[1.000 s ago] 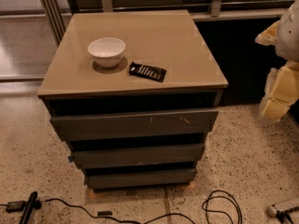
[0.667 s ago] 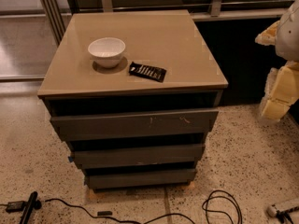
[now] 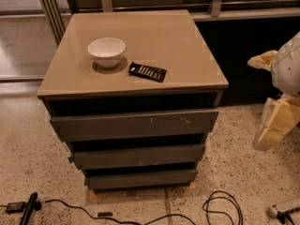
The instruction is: Open middle drawer
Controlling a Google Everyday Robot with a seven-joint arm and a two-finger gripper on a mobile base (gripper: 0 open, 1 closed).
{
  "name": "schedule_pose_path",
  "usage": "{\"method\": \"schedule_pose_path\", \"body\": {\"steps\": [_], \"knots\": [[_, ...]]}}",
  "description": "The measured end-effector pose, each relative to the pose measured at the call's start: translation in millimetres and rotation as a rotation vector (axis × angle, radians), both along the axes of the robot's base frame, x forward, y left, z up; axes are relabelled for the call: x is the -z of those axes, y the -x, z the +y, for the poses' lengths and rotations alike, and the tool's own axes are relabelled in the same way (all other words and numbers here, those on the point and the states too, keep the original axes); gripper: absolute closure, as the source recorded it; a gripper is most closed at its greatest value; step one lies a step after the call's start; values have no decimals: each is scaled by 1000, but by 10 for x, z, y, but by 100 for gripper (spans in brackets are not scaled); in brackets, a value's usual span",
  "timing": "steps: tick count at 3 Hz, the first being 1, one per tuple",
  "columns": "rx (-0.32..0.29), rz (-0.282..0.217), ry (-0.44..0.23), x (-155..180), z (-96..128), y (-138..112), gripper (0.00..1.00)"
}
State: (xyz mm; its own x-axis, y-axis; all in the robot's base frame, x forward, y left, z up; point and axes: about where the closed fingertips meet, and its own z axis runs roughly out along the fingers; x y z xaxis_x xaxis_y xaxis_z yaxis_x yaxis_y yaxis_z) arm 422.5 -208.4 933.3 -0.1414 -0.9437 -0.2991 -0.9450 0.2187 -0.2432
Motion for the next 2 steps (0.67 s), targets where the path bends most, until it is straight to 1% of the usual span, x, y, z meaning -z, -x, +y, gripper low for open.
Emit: {"method": "schedule_pose_path", "body": {"steps": [1, 2], "knots": [[-50, -19, -98, 508, 63, 40, 0], [-54, -53, -192, 1040, 147, -38, 0]]}}
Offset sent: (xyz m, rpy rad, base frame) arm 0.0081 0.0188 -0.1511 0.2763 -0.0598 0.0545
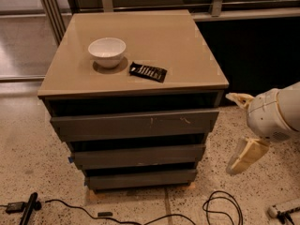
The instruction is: Open middle drawer
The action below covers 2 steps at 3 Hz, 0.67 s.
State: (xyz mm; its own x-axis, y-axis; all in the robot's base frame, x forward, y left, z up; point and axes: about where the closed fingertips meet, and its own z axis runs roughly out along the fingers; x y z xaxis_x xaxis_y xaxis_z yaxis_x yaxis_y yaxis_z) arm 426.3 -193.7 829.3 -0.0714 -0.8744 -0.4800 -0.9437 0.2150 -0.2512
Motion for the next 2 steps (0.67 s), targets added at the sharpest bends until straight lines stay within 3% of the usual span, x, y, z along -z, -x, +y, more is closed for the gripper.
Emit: {"method": "schedule_pose_path", "body": {"steps": [1, 2], "knots": [[-1, 0, 0, -2, 4, 4, 0], [-43, 10, -34, 174, 190, -56, 0]]}}
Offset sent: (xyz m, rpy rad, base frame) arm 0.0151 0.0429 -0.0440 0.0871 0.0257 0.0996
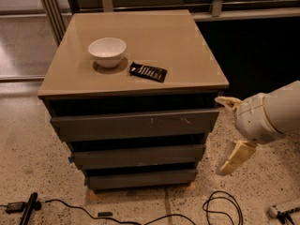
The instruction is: Open middle drawer
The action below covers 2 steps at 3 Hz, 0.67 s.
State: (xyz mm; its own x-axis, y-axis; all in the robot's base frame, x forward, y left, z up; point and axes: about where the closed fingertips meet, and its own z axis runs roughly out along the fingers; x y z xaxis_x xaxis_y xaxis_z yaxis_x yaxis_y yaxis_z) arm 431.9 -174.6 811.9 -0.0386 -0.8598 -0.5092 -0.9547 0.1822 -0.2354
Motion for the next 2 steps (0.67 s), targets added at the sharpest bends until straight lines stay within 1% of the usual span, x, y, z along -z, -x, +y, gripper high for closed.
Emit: {"method": "schedule_pose_path", "body": {"steps": [1, 2], "knots": [[-52, -22, -66, 322, 235, -173, 0], [-77, -84, -141, 624, 366, -378, 0]]}}
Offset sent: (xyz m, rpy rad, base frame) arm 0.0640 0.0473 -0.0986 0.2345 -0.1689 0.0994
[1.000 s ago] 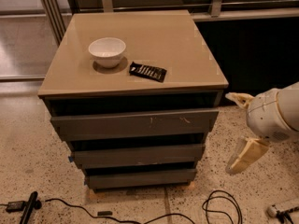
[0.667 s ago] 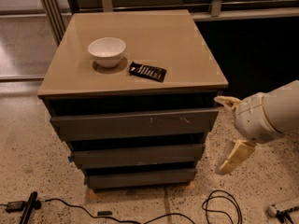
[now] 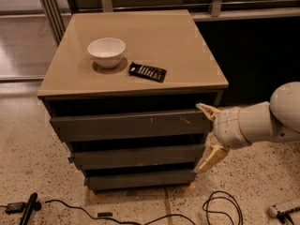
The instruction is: Open middle drawer
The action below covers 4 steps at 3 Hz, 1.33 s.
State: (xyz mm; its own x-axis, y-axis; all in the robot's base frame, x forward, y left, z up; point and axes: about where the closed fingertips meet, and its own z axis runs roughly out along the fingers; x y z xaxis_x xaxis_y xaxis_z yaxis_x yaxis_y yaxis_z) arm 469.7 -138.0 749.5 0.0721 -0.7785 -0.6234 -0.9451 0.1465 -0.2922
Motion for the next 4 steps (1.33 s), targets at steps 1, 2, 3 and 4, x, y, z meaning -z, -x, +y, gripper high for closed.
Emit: {"method": "schedule_pose_path", "body": {"steps": [1, 2, 3, 4], "knots": [[30, -44, -75, 542, 21, -154, 0], [30, -43, -70, 553, 40, -156, 0], [14, -32, -44, 583, 132, -129, 0], [26, 56, -27, 1035, 279, 0, 0]]}}
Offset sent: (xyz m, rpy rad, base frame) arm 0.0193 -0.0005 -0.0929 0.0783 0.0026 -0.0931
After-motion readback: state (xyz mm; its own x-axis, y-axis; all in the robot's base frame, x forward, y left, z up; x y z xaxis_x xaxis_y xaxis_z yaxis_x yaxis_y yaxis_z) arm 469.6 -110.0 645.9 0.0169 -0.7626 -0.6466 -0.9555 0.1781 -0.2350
